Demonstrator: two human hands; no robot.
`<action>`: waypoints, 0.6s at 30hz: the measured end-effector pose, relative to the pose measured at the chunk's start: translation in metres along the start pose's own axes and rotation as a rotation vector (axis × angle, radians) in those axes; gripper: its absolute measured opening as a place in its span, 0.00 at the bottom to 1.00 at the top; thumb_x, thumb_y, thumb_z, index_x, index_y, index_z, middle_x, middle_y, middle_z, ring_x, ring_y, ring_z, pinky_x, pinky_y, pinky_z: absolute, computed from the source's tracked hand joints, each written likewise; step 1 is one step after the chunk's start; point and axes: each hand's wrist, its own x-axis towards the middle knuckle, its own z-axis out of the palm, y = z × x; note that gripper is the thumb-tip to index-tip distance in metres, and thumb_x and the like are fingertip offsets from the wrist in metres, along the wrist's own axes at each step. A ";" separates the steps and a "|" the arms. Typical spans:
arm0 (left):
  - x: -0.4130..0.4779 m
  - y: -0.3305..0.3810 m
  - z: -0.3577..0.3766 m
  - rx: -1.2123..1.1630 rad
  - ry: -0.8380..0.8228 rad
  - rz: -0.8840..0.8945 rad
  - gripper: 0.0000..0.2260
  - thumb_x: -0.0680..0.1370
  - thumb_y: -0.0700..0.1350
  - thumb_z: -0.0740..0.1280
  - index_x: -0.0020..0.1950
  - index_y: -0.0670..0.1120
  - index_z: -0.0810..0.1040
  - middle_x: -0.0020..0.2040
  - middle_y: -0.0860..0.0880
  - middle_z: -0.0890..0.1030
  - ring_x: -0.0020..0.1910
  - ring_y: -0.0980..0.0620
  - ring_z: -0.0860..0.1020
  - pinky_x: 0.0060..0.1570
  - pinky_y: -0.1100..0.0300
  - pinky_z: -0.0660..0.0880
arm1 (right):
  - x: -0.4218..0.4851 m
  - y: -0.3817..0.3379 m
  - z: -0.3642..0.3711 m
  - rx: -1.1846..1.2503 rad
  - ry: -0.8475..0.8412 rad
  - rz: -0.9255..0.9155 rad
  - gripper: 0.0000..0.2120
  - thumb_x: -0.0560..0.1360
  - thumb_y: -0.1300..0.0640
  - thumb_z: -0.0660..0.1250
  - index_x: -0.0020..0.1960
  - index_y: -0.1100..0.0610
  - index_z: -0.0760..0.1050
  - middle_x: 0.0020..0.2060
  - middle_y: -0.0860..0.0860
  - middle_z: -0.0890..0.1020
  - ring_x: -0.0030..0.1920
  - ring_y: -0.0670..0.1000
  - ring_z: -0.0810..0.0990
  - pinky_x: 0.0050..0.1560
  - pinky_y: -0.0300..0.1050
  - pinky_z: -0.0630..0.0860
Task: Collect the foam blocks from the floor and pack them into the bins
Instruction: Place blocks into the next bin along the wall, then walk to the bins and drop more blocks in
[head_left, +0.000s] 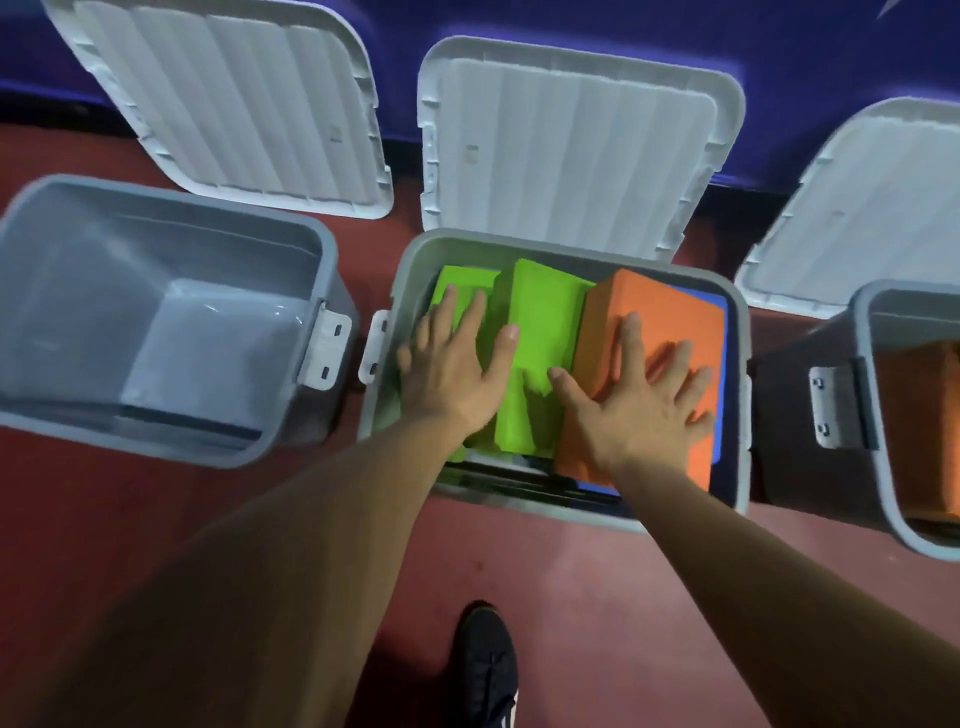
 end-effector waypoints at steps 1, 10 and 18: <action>-0.003 -0.009 -0.005 0.000 0.015 -0.005 0.29 0.82 0.66 0.49 0.82 0.58 0.56 0.84 0.52 0.48 0.81 0.48 0.50 0.77 0.42 0.50 | -0.003 -0.004 0.000 0.001 0.011 -0.021 0.45 0.70 0.20 0.56 0.79 0.32 0.39 0.82 0.58 0.42 0.80 0.65 0.39 0.74 0.73 0.46; -0.104 -0.115 -0.068 0.033 0.179 0.017 0.34 0.78 0.69 0.44 0.82 0.57 0.56 0.83 0.51 0.55 0.79 0.48 0.57 0.75 0.43 0.56 | -0.107 -0.080 0.040 -0.168 0.028 -0.494 0.35 0.79 0.30 0.53 0.81 0.34 0.42 0.82 0.59 0.46 0.81 0.63 0.40 0.76 0.68 0.47; -0.287 -0.289 -0.108 -0.002 0.472 -0.180 0.30 0.80 0.65 0.58 0.78 0.51 0.69 0.77 0.46 0.68 0.70 0.45 0.73 0.65 0.45 0.71 | -0.297 -0.172 0.123 -0.190 -0.165 -0.876 0.32 0.80 0.33 0.52 0.81 0.34 0.43 0.83 0.54 0.46 0.81 0.60 0.38 0.77 0.70 0.42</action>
